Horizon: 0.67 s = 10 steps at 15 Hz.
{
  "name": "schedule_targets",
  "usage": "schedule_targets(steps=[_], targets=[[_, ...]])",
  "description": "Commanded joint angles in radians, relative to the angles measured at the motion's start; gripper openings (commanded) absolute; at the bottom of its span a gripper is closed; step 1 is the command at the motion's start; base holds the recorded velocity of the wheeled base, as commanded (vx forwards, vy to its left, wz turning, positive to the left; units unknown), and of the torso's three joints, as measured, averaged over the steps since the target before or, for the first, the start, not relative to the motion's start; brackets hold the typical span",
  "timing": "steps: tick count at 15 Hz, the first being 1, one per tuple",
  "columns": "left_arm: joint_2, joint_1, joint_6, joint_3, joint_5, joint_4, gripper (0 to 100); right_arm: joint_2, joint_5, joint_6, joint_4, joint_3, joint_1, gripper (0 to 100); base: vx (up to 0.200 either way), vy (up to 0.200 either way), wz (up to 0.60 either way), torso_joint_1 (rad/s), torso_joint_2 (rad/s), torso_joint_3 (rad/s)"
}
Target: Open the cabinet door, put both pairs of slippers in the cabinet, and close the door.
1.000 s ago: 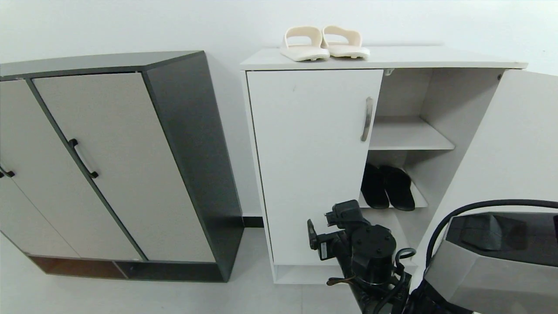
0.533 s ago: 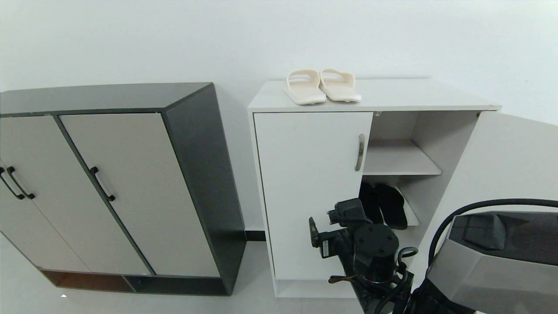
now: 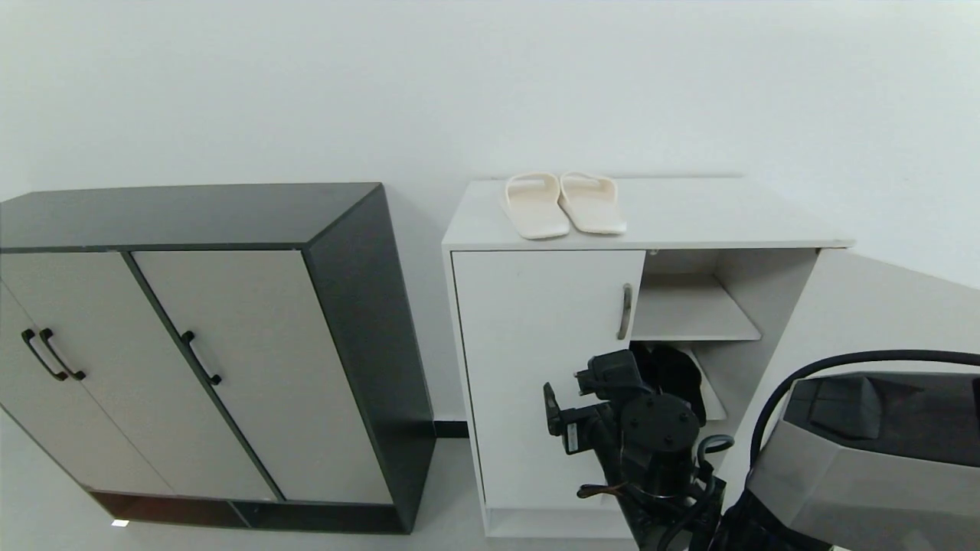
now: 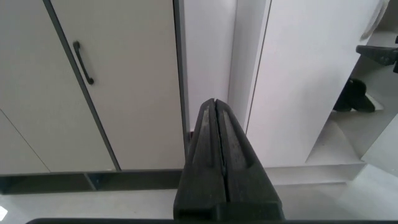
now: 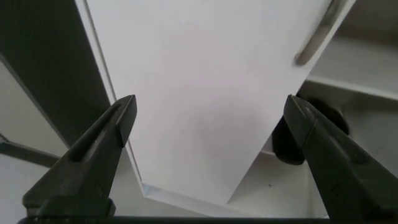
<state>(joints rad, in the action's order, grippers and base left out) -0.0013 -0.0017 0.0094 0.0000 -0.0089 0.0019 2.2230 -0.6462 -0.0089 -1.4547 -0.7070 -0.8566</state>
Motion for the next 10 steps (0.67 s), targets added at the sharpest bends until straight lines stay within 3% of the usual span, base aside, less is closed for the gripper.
schedule_targets(steps=[1,10], targets=[[0.001,0.0,0.0,0.0,0.0,0.0,0,0.012,0.0,0.0,-0.001,0.0,-0.001,100,0.0,0.0,0.0,0.193,-0.5,-0.31],[0.001,0.0,0.0,0.0,-0.002,0.0,0,0.026,0.0,0.001,-0.003,0.001,0.002,100,0.0,0.0,0.0,0.22,-0.53,-0.318]])
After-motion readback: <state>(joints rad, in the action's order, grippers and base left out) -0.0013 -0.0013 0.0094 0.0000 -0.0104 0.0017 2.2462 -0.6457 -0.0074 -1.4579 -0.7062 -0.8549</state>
